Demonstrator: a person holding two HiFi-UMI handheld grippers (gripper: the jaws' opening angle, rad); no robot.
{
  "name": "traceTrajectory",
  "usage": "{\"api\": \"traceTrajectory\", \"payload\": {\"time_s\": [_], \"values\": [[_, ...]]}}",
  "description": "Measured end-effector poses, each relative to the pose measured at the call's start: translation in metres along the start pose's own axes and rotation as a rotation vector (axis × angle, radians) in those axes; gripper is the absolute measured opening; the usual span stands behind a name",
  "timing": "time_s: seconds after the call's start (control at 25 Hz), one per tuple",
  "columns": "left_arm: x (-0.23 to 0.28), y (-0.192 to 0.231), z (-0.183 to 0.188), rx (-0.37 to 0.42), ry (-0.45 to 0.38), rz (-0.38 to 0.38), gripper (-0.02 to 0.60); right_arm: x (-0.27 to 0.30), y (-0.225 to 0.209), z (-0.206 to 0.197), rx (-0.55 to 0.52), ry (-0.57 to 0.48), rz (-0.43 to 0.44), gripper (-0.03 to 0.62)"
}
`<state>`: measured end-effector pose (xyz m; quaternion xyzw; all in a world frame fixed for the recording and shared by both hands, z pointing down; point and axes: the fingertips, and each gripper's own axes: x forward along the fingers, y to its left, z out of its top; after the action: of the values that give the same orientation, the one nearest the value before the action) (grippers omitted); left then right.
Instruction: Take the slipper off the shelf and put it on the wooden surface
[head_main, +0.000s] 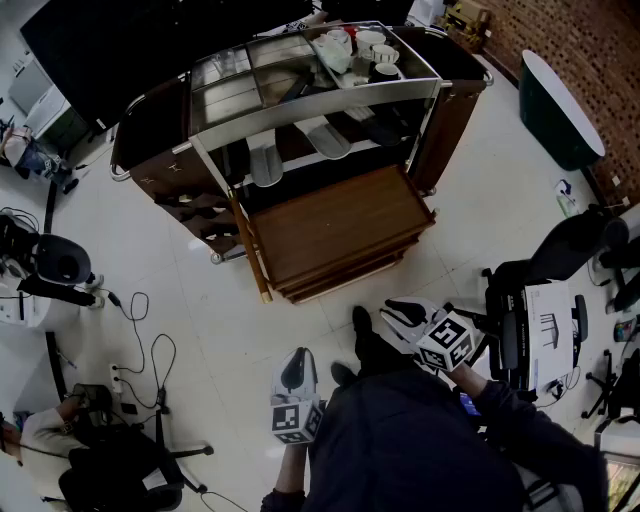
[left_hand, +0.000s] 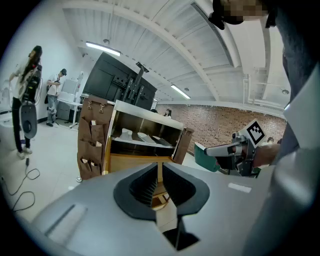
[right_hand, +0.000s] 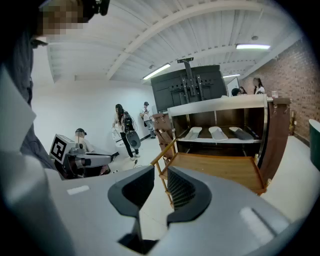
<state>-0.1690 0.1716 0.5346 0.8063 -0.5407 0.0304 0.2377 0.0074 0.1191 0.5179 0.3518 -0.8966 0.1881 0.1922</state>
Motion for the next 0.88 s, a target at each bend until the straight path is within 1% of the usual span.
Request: {"api": "traceTrajectory", "payload": {"time_s": [0.08, 0.2, 0.44, 0.6, 0.76, 0.88], "values": [[0.003, 0.003, -0.002, -0.005, 0.014, 0.015, 0.049, 0.007, -0.014, -0.006, 0.003, 0.023, -0.012, 0.069], [0.012, 0.01, -0.001, -0.013, 0.033, 0.042, 0.093, 0.02, -0.045, -0.006, 0.0, 0.047, -0.034, 0.078], [0.065, 0.027, 0.009, -0.043, 0.068, 0.101, 0.1, 0.06, -0.145, 0.028, -0.049, 0.052, -0.071, 0.078], [0.116, 0.031, 0.029, -0.036, 0.089, 0.12, 0.1, 0.102, -0.239, 0.051, -0.086, 0.081, -0.112, 0.08], [0.167, 0.034, 0.062, -0.062, 0.088, 0.171, 0.1, 0.152, -0.361, 0.08, -0.075, 0.112, -0.193, 0.094], [0.198, 0.033, 0.069, -0.07, 0.099, 0.198, 0.098, 0.197, -0.444, 0.102, -0.117, 0.157, -0.249, 0.103]]}}
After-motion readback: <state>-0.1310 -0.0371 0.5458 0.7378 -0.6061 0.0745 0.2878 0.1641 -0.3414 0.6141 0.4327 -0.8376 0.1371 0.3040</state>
